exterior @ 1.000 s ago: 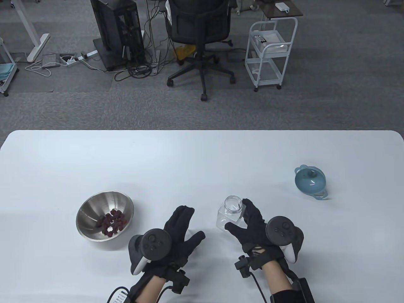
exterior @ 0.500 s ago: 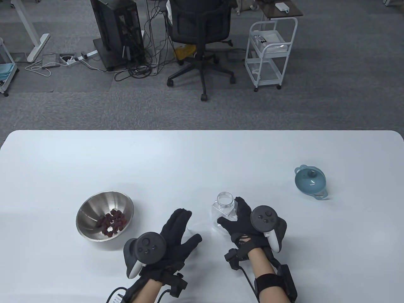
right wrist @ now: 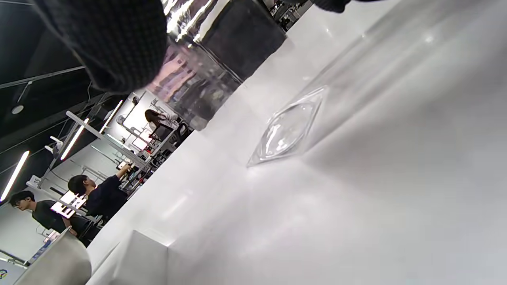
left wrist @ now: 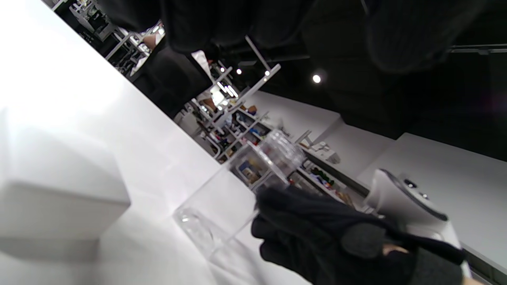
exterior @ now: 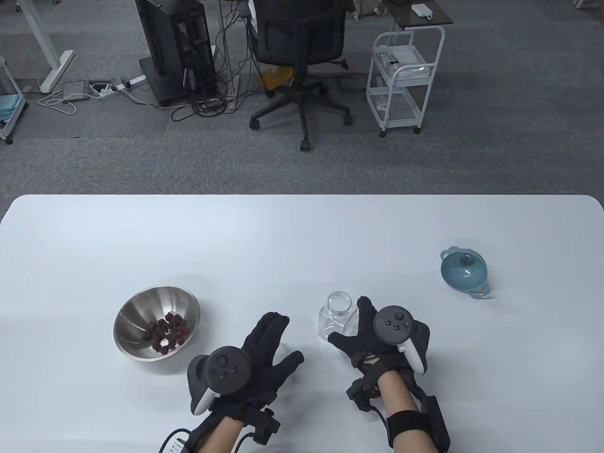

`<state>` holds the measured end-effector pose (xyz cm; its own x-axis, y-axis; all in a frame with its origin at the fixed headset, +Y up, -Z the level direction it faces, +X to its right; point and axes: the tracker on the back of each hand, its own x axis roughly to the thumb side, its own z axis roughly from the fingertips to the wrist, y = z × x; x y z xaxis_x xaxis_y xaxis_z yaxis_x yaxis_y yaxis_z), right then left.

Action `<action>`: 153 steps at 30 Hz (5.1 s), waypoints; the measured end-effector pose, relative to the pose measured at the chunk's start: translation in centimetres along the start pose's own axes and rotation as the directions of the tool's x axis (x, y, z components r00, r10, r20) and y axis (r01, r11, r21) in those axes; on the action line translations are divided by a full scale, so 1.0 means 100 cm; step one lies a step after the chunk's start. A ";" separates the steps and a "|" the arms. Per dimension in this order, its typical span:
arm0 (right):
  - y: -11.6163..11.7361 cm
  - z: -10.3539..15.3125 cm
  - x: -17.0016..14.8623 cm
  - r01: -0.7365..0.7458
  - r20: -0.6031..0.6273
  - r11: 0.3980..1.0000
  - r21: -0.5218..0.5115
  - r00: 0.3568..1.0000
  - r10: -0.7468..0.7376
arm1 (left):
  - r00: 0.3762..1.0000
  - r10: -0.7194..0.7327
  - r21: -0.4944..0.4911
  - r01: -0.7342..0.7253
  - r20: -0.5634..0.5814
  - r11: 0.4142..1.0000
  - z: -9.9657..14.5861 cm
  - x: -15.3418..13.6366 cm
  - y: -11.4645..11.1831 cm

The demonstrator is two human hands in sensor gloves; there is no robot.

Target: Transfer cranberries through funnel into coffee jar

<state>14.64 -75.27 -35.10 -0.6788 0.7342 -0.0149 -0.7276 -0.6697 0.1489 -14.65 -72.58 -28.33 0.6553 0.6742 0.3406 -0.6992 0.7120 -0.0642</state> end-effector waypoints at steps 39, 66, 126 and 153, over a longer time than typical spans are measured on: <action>-0.184 -0.063 -0.163 -0.235 -0.556 0.843 -0.484 0.826 -0.089 | 0.999 -0.038 -0.008 0.038 0.015 0.999 0.006 0.018 0.010; -0.208 -0.023 -0.123 -0.234 -0.454 0.722 -0.651 0.882 -0.123 | 0.999 -0.026 -0.039 0.027 0.022 0.999 0.005 0.020 0.007; -0.091 -0.019 0.097 -0.399 -0.181 0.902 -0.166 0.911 0.370 | 0.999 -0.005 -0.071 0.002 -0.041 0.997 0.002 0.011 0.010; -0.113 0.034 0.072 -0.153 0.014 0.965 -0.215 0.987 0.160 | 0.995 -0.029 0.059 0.035 -0.091 0.998 0.002 0.008 0.049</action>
<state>18.38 -62.04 -33.52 -0.7849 0.6192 0.0228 -0.6192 -0.7824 -0.0664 -17.61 -68.60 -28.17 0.6988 0.6680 0.2559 -0.6916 0.7223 0.0030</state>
